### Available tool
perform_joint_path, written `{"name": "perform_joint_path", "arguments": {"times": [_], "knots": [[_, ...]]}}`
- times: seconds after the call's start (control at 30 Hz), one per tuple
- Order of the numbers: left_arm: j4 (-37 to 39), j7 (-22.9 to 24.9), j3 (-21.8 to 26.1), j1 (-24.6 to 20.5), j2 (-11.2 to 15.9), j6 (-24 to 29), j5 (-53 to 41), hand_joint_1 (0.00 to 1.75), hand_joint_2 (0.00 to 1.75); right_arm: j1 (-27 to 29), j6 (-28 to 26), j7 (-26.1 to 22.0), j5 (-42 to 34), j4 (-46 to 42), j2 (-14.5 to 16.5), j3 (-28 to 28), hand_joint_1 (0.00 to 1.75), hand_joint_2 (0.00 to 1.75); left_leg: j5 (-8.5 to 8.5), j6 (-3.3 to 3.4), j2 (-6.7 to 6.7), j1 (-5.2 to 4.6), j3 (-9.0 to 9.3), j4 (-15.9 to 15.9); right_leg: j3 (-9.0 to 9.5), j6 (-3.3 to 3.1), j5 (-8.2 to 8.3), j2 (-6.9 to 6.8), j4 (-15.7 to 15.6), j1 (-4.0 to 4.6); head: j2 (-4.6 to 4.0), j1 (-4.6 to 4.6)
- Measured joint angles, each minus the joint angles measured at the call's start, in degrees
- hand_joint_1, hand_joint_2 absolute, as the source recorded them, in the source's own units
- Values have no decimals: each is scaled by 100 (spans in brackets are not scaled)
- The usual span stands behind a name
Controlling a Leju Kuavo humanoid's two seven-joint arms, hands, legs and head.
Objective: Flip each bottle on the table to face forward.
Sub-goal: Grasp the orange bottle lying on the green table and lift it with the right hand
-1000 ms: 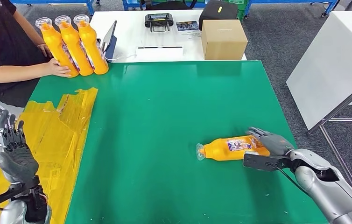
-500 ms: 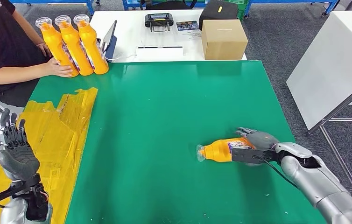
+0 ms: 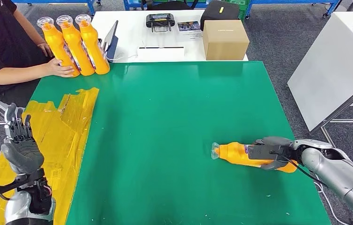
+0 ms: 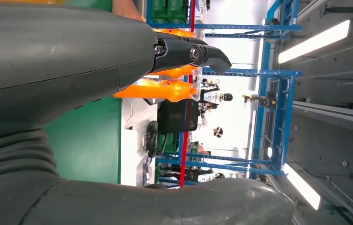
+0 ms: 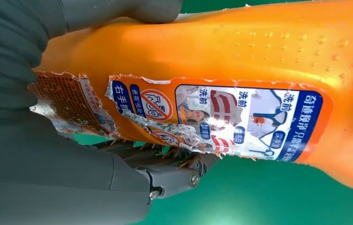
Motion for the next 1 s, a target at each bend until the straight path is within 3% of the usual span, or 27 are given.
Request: {"name": "perform_joint_path", "arguments": {"times": [0.17, 0.5, 0.6, 0.73, 0.87, 1.0], "knots": [[16, 31, 2, 10, 5, 1, 31, 0, 0, 120, -969, -10, -101, 173, 209, 25, 175, 175, 0, 0, 9, 3, 3, -1, 0, 0, 0, 7, 0, 10, 0, 0], [9, 52, 7, 31, 5, -24, 33, 0, 0, 219, -1421, -166, -12, 396, 528, -122, 175, 175, 0, 0, 13, 12, 12, -1, 11, 7, 6, 18, 0, 17, 0, 2], [-102, 102, 18, 167, -7, -74, 50, 0, 0, 624, -2337, -506, 202, 347, 967, -612, 175, 175, 0, 0, 17, 15, 11, -1, 11, 7, 6, 24, 1, 22, 0, 2], [-344, 439, 7, 442, -74, -382, 306, 0, 0, 1442, -3186, -1015, 400, -400, 1949, -1693, 175, 175, 0, -2, 13, 31, -3, -1, -8, 6, 4, 24, 2, 30, 0, -2], [-480, 762, -127, 678, -124, -714, 663, 0, 175, 2008, -3290, -1340, 235, -1371, 2824, -2494, 175, 175, 2, -5, 2, 43, -28, -2, -28, 3, 1, 8, 4, 38, 0, 1], [-558, 966, -406, 809, -141, -711, 648, 0, 175, 2200, -3238, -1471, 136, -1934, 3474, -2836, 175, 175, 2, -5, 14, 41, -36, -3, -37, 3, 2, 17, 4, 36, 0, 2]]}}
